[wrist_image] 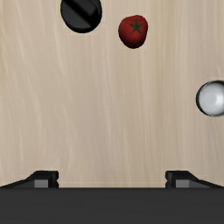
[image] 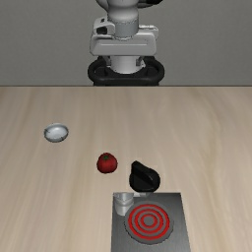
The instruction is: Pick up the tomato and place it on the white bowl with the stove turned on
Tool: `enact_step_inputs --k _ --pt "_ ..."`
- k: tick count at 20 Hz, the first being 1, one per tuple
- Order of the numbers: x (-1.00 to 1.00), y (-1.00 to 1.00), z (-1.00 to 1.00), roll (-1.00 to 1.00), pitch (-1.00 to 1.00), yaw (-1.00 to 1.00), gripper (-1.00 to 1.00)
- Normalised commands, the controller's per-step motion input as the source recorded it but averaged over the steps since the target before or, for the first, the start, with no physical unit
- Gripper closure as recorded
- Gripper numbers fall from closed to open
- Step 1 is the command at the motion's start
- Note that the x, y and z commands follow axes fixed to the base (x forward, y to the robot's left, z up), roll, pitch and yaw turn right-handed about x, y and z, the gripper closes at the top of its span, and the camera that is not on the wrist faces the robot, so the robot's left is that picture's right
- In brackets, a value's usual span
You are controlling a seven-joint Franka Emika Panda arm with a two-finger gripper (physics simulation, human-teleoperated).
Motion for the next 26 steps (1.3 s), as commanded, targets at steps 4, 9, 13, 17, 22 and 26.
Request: enact_step_inputs --k 4,9,13,17,22,26 --pt "0.00 0.00 0.00 0.00 0.00 0.39 -1.00" --pt "0.00 0.00 0.00 0.00 0.00 0.49 -1.00" --pt "0.00 0.00 0.00 0.00 0.00 0.45 -1.00" --pt "0.00 -0.75 0.00 0.00 0.00 0.06 -1.00" --pt "0.80 -0.20 0.00 0.00 0.00 0.00 -1.00" --pt "1.00 0.00 0.00 0.00 0.00 0.00 -1.00"
